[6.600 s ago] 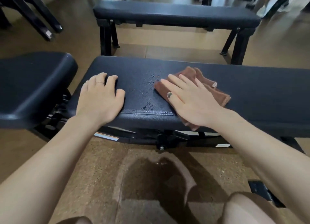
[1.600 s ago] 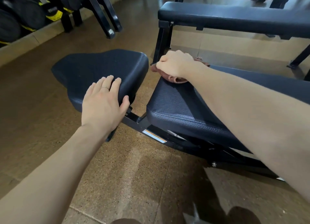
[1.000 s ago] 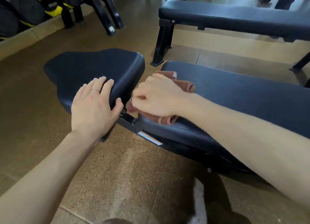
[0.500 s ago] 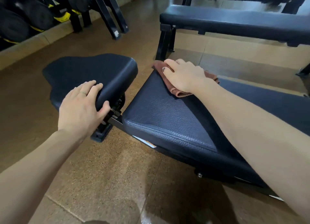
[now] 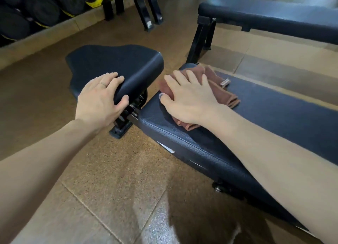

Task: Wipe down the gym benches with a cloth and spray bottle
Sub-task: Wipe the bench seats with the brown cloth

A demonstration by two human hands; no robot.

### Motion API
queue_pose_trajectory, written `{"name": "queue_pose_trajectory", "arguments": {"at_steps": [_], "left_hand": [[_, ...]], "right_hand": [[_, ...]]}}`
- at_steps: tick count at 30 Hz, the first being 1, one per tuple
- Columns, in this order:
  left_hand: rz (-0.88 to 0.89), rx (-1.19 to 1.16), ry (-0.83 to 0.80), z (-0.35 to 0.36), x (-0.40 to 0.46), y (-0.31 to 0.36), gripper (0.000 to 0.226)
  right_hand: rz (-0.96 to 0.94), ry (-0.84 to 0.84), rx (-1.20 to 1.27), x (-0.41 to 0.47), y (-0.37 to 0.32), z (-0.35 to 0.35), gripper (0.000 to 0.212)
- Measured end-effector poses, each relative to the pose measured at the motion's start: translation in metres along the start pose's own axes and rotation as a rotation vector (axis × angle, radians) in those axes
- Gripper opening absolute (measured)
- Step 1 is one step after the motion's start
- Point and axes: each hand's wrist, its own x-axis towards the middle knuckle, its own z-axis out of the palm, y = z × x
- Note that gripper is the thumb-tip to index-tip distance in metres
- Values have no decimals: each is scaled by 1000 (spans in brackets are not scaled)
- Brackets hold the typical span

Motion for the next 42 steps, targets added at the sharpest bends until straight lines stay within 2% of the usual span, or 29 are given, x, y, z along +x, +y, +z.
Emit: {"name": "queue_pose_trajectory", "arguments": {"at_steps": [3, 7, 11, 15, 20, 25, 28, 32, 35, 40, 42], "left_hand": [[19, 13, -11, -2, 1, -2, 52], [30, 10, -11, -1, 1, -5, 51], [62, -7, 5, 2, 1, -12, 52], [90, -18, -22, 7, 4, -20, 55], [194, -73, -176, 4, 5, -37, 61], [365, -213, -319, -6, 35, -79, 58], [494, -176, -323, -3, 46, -100, 72], [489, -152, -282, -2, 34, -100, 65], [492, -159, -273, -2, 34, -101, 62], [503, -169, -268, 2, 34, -104, 59], [501, -176, -267, 2, 34, -104, 57]], "right_hand": [[-142, 6, 19, -13, -31, 4, 56], [-220, 72, -1, -62, -30, 4, 55], [-231, 72, -157, -99, -28, 8, 56], [-220, 89, -288, -84, -43, 12, 58], [-178, 99, -260, -35, -80, 17, 56], [-44, 41, -193, -10, -100, 15, 50], [-34, 70, -267, -36, -107, 19, 39], [-60, 67, -364, -59, -115, 20, 42], [-24, 34, -357, -41, -114, 18, 38], [158, -86, -240, 16, -104, 6, 57], [217, -118, -195, 39, -94, -2, 54]]}}
